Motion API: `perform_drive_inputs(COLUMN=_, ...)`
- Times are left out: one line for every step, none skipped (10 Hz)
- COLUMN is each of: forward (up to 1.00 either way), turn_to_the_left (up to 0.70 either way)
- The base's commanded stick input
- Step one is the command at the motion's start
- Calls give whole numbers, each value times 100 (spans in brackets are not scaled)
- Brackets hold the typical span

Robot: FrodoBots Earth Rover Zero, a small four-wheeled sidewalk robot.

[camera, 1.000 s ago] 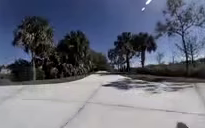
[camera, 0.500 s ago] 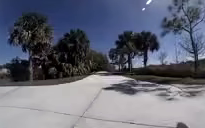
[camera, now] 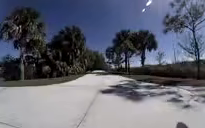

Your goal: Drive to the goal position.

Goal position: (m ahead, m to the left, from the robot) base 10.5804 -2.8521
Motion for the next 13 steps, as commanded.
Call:
perform_drive_inputs(forward=100, turn_to_the_left=0)
perform_drive_inputs(forward=100, turn_to_the_left=0)
perform_drive_inputs(forward=100, turn_to_the_left=0)
perform_drive_inputs(forward=100, turn_to_the_left=0)
perform_drive_inputs(forward=100, turn_to_the_left=0)
perform_drive_inputs(forward=100, turn_to_the_left=0)
perform_drive_inputs(forward=100, turn_to_the_left=0)
perform_drive_inputs(forward=100, turn_to_the_left=0)
perform_drive_inputs(forward=100, turn_to_the_left=0)
perform_drive_inputs(forward=100, turn_to_the_left=-3)
perform_drive_inputs(forward=100, turn_to_the_left=-14)
perform_drive_inputs(forward=100, turn_to_the_left=-24)
perform_drive_inputs(forward=100, turn_to_the_left=-35)
